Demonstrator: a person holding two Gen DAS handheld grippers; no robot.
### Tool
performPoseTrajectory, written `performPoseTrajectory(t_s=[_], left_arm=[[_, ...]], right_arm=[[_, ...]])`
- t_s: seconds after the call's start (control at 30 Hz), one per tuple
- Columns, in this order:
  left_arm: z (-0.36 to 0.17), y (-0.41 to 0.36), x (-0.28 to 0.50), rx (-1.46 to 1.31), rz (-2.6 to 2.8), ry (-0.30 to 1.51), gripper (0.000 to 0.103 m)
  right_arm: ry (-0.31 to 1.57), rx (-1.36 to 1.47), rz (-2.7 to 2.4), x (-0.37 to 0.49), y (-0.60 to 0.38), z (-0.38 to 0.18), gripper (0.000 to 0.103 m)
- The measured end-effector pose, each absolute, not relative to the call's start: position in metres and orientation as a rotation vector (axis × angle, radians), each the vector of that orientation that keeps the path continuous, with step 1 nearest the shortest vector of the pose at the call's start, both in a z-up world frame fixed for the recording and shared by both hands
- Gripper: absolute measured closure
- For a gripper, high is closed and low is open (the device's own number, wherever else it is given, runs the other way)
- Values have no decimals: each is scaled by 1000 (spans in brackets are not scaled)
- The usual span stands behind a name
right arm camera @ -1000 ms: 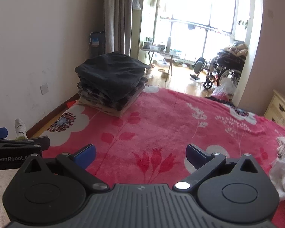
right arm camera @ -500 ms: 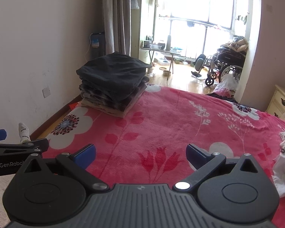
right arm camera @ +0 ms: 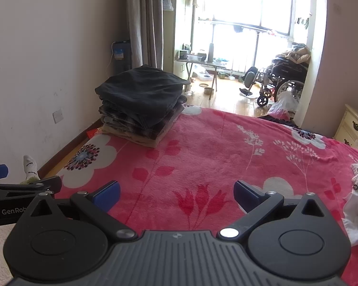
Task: Fold clothes
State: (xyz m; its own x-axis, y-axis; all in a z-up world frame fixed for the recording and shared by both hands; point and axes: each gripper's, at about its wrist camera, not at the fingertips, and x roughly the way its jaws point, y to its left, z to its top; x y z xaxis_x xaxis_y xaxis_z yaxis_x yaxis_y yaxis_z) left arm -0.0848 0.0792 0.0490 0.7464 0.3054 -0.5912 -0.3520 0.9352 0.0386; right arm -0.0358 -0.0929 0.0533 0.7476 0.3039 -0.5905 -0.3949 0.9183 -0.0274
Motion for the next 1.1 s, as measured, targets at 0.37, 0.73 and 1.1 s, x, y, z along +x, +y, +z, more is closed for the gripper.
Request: performPoseTrajectory(t_s=[0.37, 0.73, 1.1], left_arm=[[48, 76, -87, -38, 331, 636, 0], [52, 74, -89, -23, 338, 607, 0], [56, 79, -91, -43, 351, 594, 0]], right_arm=[[619, -157, 375, -36, -93, 53, 0], [611, -169, 373, -39, -90, 53, 0], [611, -178, 372, -39, -89, 53, 0]])
